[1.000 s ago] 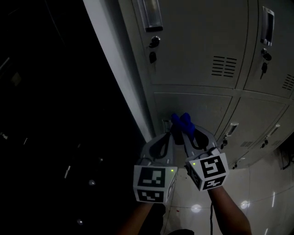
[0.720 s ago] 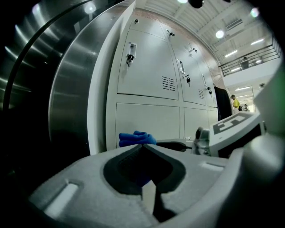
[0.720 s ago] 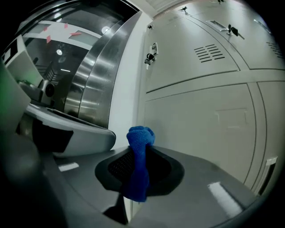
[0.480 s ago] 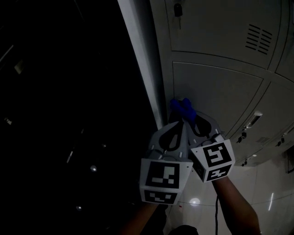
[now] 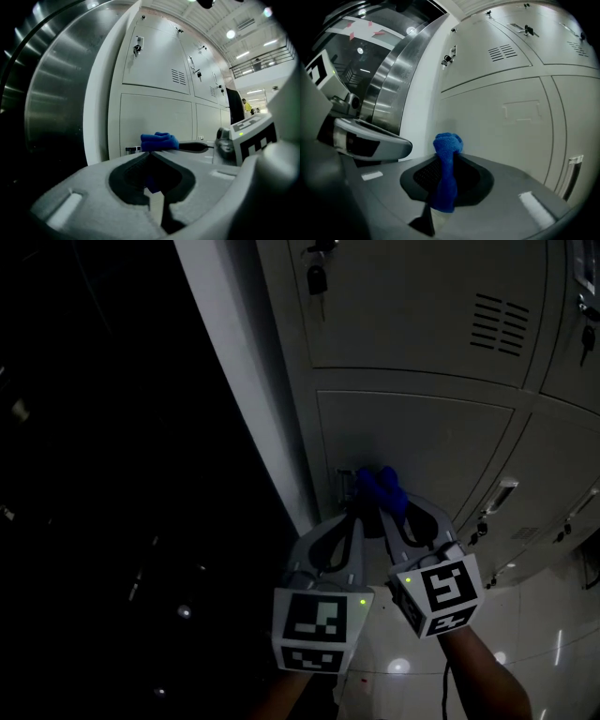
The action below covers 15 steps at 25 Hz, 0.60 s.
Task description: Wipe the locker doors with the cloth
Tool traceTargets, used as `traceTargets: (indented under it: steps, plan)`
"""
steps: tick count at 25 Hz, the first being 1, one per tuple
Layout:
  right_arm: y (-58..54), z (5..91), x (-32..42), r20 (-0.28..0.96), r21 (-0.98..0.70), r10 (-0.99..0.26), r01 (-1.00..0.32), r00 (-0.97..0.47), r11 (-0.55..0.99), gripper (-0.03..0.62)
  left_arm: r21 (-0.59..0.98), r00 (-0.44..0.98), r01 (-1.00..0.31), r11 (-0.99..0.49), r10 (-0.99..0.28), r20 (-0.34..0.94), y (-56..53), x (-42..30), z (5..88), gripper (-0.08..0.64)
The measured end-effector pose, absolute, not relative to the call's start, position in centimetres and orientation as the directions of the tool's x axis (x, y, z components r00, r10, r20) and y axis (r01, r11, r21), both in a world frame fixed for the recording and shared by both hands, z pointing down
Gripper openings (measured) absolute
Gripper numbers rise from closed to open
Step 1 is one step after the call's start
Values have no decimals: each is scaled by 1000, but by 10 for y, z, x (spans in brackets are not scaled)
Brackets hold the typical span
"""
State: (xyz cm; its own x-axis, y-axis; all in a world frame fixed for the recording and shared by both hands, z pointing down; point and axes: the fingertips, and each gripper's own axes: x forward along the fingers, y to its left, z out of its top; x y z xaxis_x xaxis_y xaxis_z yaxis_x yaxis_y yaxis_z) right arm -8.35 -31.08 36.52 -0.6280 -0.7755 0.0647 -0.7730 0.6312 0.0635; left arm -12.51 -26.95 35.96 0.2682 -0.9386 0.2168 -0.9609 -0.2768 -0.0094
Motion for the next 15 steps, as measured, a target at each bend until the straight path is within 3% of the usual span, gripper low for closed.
traceTargets:
  steps: [15]
  plan:
    - [-325,381,42,69,78,-900,-897,-431,435,57,-14,300,-950,-311,-927,224,-275,-104,377,3]
